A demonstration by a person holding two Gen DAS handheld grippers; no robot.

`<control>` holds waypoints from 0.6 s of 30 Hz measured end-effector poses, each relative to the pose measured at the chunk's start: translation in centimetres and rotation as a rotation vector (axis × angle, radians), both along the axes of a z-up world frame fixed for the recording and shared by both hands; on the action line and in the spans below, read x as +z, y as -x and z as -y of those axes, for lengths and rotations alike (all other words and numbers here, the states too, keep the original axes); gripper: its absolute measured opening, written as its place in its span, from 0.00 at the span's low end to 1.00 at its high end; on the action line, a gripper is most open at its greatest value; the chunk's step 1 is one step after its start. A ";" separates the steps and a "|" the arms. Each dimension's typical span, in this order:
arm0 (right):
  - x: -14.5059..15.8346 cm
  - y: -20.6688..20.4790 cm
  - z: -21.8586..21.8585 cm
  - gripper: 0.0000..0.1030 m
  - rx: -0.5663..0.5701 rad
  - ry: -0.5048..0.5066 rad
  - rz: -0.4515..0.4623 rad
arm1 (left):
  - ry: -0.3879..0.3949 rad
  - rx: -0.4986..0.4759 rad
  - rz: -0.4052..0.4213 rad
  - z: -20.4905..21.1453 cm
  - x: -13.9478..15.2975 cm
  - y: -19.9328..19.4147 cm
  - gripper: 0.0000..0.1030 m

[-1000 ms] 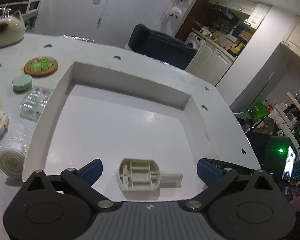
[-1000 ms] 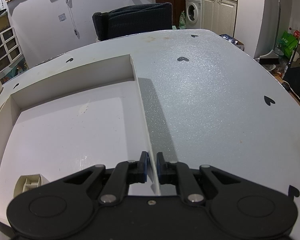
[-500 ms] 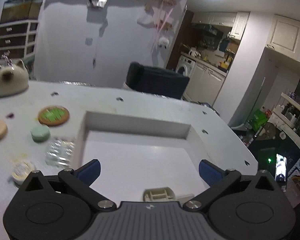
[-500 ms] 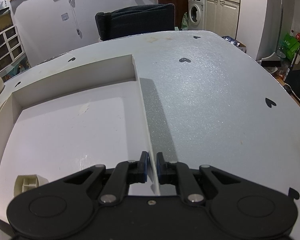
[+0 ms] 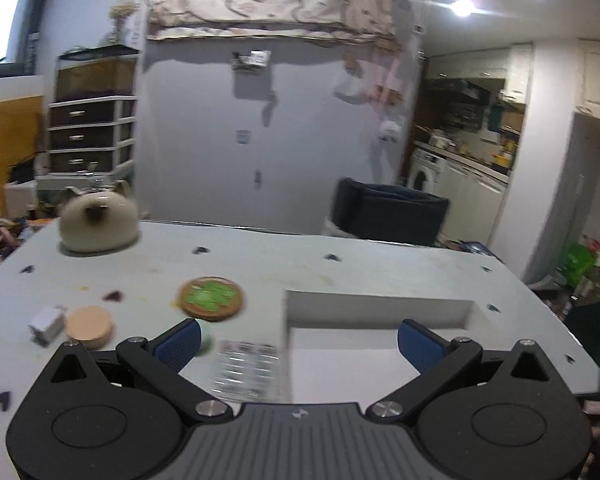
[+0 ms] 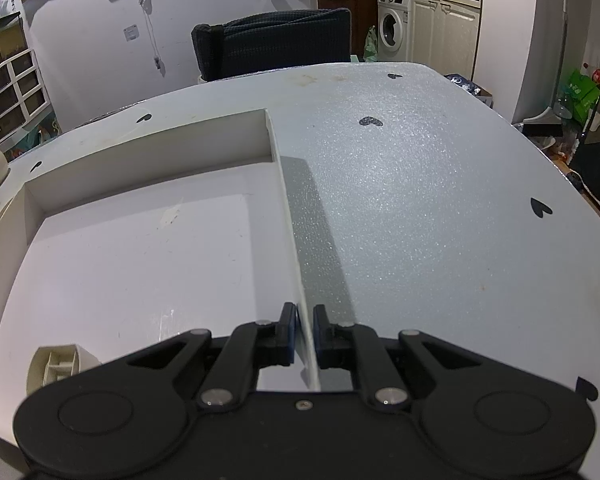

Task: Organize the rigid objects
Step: 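Move the left tool to the white tape-measure roll and grasp it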

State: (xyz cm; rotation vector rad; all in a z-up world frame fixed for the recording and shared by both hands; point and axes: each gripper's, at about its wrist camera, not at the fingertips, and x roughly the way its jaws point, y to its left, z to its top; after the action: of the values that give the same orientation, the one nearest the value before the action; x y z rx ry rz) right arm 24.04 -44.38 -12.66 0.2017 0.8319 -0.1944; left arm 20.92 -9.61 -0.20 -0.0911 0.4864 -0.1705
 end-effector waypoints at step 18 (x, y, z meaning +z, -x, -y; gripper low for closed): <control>0.0 -0.4 0.0 0.09 0.020 0.011 -0.016 | -0.125 0.081 -0.123 -7.8 -6.5 -2.9 1.00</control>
State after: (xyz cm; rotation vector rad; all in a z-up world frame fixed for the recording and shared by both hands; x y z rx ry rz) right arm 24.46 -44.34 -12.67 0.1816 0.8485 -0.1821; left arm 23.84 -1.76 -6.73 0.0010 0.6139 -0.0547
